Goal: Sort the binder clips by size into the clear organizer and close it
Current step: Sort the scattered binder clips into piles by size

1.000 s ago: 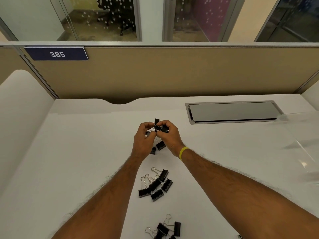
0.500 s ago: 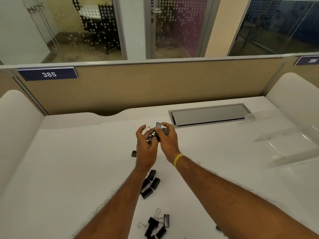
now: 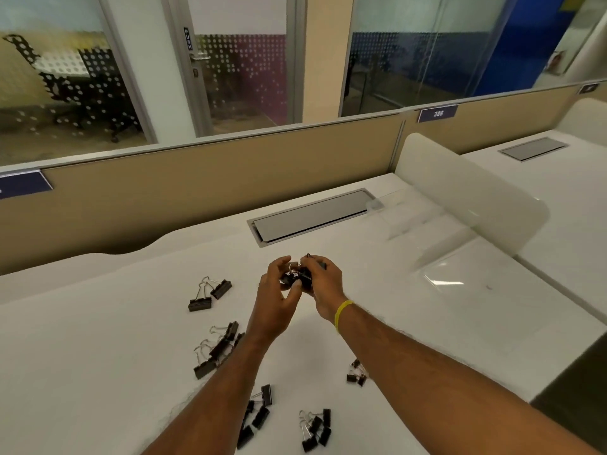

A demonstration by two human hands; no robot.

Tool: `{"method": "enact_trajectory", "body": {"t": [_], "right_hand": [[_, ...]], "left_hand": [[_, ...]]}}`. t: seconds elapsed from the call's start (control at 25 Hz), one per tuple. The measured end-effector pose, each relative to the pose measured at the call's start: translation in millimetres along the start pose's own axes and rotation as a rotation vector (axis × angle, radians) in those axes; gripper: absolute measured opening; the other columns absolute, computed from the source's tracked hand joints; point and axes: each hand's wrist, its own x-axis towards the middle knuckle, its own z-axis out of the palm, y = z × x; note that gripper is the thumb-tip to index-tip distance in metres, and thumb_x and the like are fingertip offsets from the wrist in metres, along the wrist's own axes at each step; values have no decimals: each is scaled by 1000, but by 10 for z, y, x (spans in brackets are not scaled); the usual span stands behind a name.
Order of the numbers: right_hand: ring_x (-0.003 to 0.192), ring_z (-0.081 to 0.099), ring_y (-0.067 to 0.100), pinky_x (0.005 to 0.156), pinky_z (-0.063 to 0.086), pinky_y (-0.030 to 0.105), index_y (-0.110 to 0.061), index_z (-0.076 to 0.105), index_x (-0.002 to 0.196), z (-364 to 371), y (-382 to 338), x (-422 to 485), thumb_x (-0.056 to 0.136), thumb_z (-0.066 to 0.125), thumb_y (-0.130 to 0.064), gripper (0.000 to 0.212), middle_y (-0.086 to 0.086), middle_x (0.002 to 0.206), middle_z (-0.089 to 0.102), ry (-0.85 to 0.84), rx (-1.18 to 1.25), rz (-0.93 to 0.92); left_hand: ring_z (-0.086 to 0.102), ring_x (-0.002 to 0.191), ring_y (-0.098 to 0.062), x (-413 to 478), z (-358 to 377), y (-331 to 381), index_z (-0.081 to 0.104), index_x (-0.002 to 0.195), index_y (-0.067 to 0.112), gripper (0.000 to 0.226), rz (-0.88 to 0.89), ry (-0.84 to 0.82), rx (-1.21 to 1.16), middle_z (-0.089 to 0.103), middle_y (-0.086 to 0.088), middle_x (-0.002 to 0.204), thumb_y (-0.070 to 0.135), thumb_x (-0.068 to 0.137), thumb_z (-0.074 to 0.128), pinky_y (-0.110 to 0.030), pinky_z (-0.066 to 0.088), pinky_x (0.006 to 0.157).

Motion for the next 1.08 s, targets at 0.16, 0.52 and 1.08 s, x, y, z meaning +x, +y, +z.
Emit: {"method": "enact_trajectory", "body": {"t": [0.16,0.52,1.08], "right_hand": [[73,67,25,59,57,31,-2,63,103,-481,-95,-80,93,59,-15,17,15,91,69,54,-25,-12],[51,56,19,46,47,25,-2,63,99,-1552,-286,412,94,58,-17,16,11,80,69,155,-34,16],[82,66,18,63,54,30,-14,61,105,-2539,-1233,2368,91,63,-19,15,10,100,69,133,-241,-116]], "left_hand": [[61,103,-5,-126,285,139,61,118,24,24,75,-36,-22,64,10,112,20,95,58,-19,51,83],[66,90,-5,11,1072,234,70,102,18,14,-115,32,-107,71,8,97,18,94,59,-20,53,79],[72,83,-30,1064,2573,500,68,93,1,35,-593,313,-514,72,-17,92,31,99,52,-34,59,71]]}}
